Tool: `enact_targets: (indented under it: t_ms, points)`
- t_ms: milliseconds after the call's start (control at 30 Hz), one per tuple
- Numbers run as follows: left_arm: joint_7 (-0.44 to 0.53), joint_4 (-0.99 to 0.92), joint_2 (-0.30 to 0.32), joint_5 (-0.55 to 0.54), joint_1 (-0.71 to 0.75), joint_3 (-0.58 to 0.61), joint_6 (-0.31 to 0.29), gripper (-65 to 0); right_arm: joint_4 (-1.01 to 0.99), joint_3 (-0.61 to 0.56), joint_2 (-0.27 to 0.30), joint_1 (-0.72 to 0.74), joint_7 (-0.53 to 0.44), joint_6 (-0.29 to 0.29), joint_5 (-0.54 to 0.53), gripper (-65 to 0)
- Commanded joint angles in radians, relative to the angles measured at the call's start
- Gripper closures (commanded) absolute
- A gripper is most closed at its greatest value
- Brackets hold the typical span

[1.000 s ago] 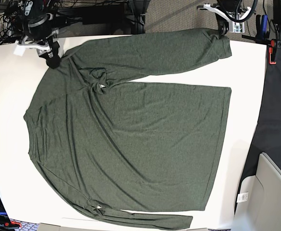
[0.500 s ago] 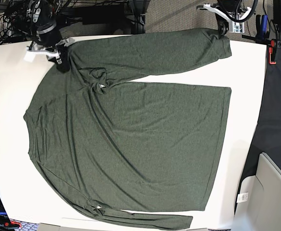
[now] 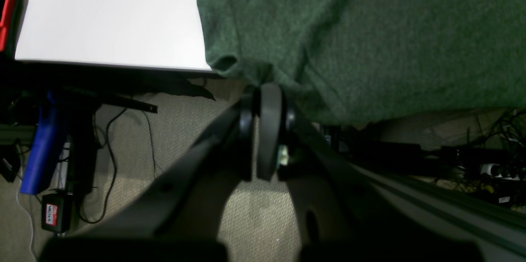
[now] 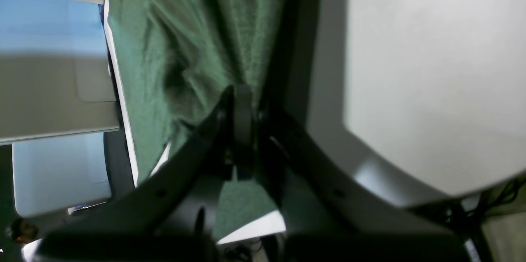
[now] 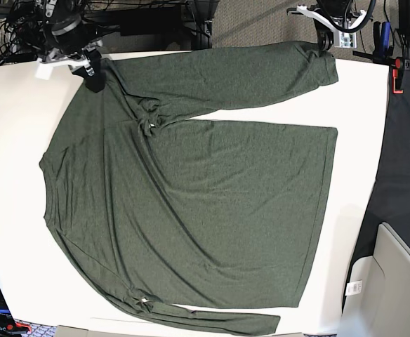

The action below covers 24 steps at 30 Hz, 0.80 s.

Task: Fold the T-shirt properly
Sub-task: 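Lift both shoulders and drag the shirt toward the robot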

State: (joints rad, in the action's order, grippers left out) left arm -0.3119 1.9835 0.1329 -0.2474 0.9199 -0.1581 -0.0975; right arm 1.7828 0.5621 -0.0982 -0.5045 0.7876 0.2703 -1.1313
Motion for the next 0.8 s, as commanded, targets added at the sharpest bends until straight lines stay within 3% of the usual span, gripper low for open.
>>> enact_targets:
  t_ms: [0, 100, 367, 567, 767]
  points:
    - [0.024, 0.020, 0.004, -0.003, 0.015, -0.007, 0.005, 0.0, 0.047, 0.028, 0.008, -0.018, -0.012, 0.016, -0.022, -1.1]
    - [0.050, 0.020, 0.007, -0.003, 0.015, -0.008, 0.005, 0.0, 0.113, 0.097, 0.010, -0.052, -0.009, 0.016, -0.031, -1.1]
    - [0.130, 0.027, 0.012, -0.003, 0.070, -0.008, 0.008, 0.0, 0.133, 0.184, 0.094, -0.131, -0.009, 0.030, -0.174, -1.1]
    - [0.135, 0.055, 0.012, -0.003, 0.092, -0.008, 0.008, 0.0, 0.134, 0.229, 0.102, -0.165, 0.039, 0.067, -0.220, -1.1]
    - [0.224, 0.063, 0.012, -0.003, 0.103, -0.010, 0.009, 0.0, 0.134, 0.240, 0.101, -0.179, 0.053, 0.068, -0.246, -1.1]
